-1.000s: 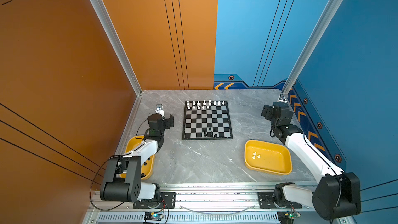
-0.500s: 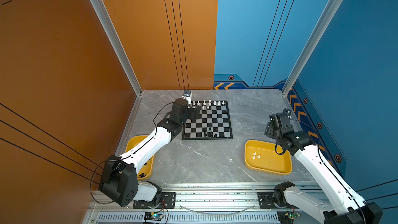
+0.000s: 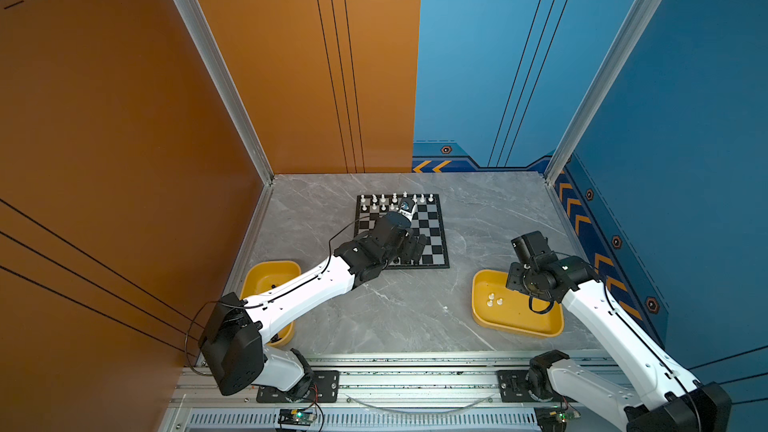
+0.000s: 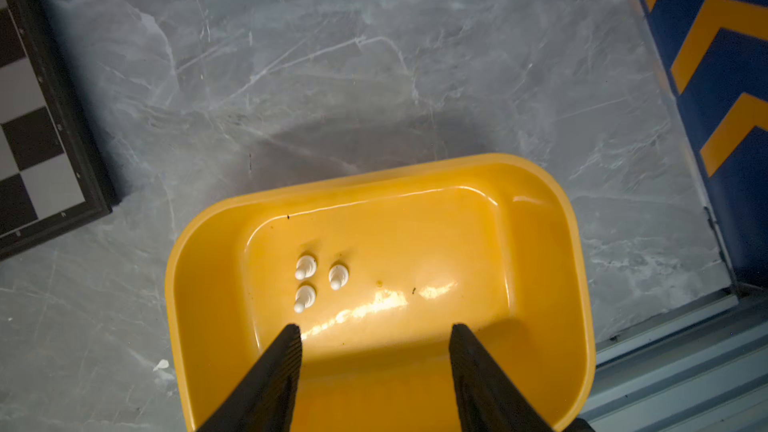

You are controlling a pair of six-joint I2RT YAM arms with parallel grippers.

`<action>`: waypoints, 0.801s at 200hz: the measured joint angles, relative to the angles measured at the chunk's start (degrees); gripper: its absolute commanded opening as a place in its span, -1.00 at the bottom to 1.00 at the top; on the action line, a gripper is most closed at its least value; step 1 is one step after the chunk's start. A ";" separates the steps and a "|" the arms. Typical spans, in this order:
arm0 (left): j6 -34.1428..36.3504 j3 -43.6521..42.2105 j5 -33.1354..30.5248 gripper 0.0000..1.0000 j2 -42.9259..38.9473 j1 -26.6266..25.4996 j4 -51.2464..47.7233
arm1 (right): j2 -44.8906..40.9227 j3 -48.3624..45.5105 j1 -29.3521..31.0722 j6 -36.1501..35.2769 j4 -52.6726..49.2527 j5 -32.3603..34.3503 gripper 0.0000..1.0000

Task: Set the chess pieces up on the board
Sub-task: 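Lower the open right gripper onto a white pawn in the yellow tray and close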

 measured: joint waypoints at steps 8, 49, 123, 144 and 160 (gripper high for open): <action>-0.31 0.13 -0.20 0.95 -0.02 -0.79 -0.42 | 0.17 -0.59 0.15 0.15 0.02 -0.96 0.06; -1.62 0.15 -0.57 0.95 0.04 -3.82 -2.47 | 1.01 -3.30 0.42 0.35 0.17 -5.18 -0.19; -1.33 2.84 -0.55 0.95 2.56 -5.31 -5.68 | 9.27 -3.74 0.85 0.11 6.45 -10.73 -0.31; -0.92 3.34 -0.46 0.95 2.82 -5.31 -6.16 | 11.41 -3.74 0.90 0.11 7.63 -11.21 -0.31; -0.46 3.37 -0.37 0.95 2.95 -5.31 -6.27 | 12.46 -3.74 1.01 0.11 8.41 -11.74 -0.32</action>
